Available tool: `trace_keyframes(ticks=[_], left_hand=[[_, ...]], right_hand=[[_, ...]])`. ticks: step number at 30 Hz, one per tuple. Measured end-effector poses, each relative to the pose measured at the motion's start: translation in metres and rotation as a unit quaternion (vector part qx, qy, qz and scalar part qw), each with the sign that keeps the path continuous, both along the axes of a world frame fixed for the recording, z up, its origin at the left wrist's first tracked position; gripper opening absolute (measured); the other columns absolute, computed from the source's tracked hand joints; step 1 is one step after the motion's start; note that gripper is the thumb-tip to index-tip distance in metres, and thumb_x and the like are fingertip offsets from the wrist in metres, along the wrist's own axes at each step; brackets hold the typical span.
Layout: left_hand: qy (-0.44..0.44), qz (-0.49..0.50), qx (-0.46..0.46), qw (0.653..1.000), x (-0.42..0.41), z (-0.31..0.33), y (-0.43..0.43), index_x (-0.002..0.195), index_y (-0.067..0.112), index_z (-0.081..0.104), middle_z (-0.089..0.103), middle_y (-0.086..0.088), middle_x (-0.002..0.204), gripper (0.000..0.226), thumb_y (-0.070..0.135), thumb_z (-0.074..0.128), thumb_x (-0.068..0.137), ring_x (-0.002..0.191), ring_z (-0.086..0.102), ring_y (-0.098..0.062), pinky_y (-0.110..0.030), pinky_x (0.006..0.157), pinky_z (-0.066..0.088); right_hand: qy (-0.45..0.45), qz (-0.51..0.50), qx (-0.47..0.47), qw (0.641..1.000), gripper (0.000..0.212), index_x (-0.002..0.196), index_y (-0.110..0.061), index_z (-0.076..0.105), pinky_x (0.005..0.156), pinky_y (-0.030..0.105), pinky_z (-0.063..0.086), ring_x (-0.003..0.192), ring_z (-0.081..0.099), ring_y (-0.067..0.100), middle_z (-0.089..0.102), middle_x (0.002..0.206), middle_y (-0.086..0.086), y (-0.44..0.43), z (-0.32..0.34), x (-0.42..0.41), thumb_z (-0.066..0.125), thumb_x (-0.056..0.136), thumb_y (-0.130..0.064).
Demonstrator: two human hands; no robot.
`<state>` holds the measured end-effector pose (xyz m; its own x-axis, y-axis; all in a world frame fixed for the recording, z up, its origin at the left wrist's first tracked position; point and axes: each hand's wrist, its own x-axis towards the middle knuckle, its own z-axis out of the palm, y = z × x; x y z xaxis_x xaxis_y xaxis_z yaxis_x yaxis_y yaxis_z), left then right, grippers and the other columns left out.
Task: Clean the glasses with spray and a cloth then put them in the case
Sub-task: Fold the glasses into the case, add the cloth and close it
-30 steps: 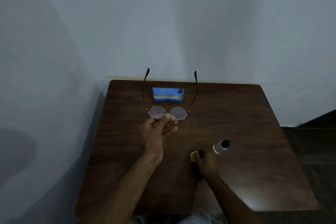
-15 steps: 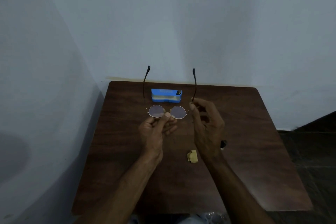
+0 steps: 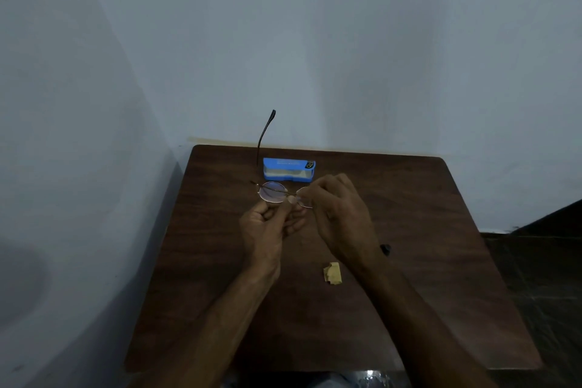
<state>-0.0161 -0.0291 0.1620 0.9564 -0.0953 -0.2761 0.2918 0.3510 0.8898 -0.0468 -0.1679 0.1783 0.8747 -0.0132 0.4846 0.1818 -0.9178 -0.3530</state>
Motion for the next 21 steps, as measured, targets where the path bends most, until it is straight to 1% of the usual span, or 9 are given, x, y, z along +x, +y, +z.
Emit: trace_keyframes(ticks=[2,4,6,9,12,13,17,19,21], left_hand=[[-0.002,-0.003,0.006,1.000,0.000,-0.002,0.001,0.103,0.003,0.077,0.082,-0.012,0.089,0.010,0.008,0.071,0.097,0.079,0.080,-0.020,-0.026,0.065,0.064],[0.001,-0.005,0.008,1.000,0.000,-0.004,0.002,0.101,0.004,0.077,0.081,-0.012,0.089,0.009,0.009,0.071,0.097,0.079,0.080,-0.020,-0.026,0.065,0.064],[0.007,-0.001,0.008,1.000,0.001,-0.004,0.002,0.101,0.004,0.077,0.081,-0.013,0.088,0.008,0.008,0.071,0.097,0.078,0.080,-0.020,-0.026,0.065,0.064],[0.011,0.000,0.003,1.000,0.002,-0.004,0.002,0.103,-0.002,0.076,0.081,-0.013,0.086,0.012,0.007,0.072,0.097,0.077,0.080,-0.021,-0.028,0.066,0.065],[0.015,-0.005,-0.002,1.000,0.002,-0.004,0.001,0.100,0.000,0.075,0.080,-0.007,0.080,0.008,0.005,0.071,0.097,0.073,0.079,-0.016,-0.026,0.065,0.064],[0.016,-0.005,-0.001,1.000,0.001,-0.004,0.001,0.098,0.001,0.075,0.080,-0.006,0.078,0.006,0.005,0.071,0.096,0.072,0.079,-0.015,-0.025,0.064,0.064],[0.022,-0.014,0.000,1.000,-0.001,-0.009,-0.001,0.101,-0.004,0.076,0.080,-0.014,0.085,0.013,0.007,0.074,0.095,0.079,0.079,-0.024,-0.032,0.070,0.066],[0.022,-0.015,-0.003,1.000,-0.002,-0.010,0.001,0.102,-0.005,0.075,0.080,-0.017,0.088,0.016,0.009,0.075,0.094,0.082,0.079,-0.027,-0.036,0.074,0.066],[0.018,-0.014,-0.002,1.000,-0.001,-0.009,0.005,0.103,-0.005,0.075,0.080,-0.017,0.089,0.017,0.009,0.074,0.094,0.083,0.079,-0.026,-0.035,0.074,0.066]], right_hand=[[0.012,0.004,-0.011,1.000,0.024,0.113,-0.020,0.073,0.072,0.023,0.042,0.100,0.052,0.015,0.063,0.109,0.000,-0.002,-0.002,-0.001,0.070,0.091,-0.011],[0.025,0.005,-0.016,1.000,0.029,0.114,-0.022,0.072,0.071,0.024,0.043,0.101,0.050,0.012,0.061,0.111,-0.002,-0.003,-0.003,-0.001,0.079,0.089,-0.010],[0.015,0.005,-0.014,1.000,0.024,0.114,-0.019,0.072,0.072,0.026,0.047,0.101,0.050,0.012,0.061,0.112,0.000,-0.003,0.000,-0.001,0.072,0.091,-0.012],[-0.048,-0.013,0.008,0.999,0.021,0.110,-0.011,0.072,0.071,0.027,0.049,0.096,0.055,0.016,0.064,0.107,0.005,0.002,0.016,-0.001,0.057,0.097,-0.017],[-0.112,-0.016,0.010,0.994,0.020,0.115,-0.008,0.072,0.073,0.029,0.053,0.095,0.058,0.018,0.065,0.106,0.008,0.008,0.038,0.010,0.062,0.098,-0.010],[-0.123,-0.008,0.002,0.992,0.026,0.121,-0.008,0.072,0.074,0.029,0.053,0.095,0.059,0.019,0.065,0.107,0.009,0.011,0.047,0.016,0.066,0.096,-0.005],[-0.099,0.032,-0.106,0.989,0.062,0.145,-0.012,0.061,0.073,0.028,0.047,0.100,0.056,0.023,0.065,0.114,0.008,0.019,0.081,0.048,0.073,0.086,0.004],[-0.084,0.038,-0.157,0.983,0.061,0.141,-0.012,0.063,0.072,0.033,0.051,0.101,0.058,0.027,0.066,0.115,0.008,0.017,0.088,0.063,0.074,0.084,0.006],[-0.076,0.041,-0.176,0.981,0.048,0.131,-0.010,0.068,0.075,0.041,0.056,0.102,0.059,0.029,0.066,0.115,0.009,0.011,0.090,0.070,0.076,0.086,0.003]])
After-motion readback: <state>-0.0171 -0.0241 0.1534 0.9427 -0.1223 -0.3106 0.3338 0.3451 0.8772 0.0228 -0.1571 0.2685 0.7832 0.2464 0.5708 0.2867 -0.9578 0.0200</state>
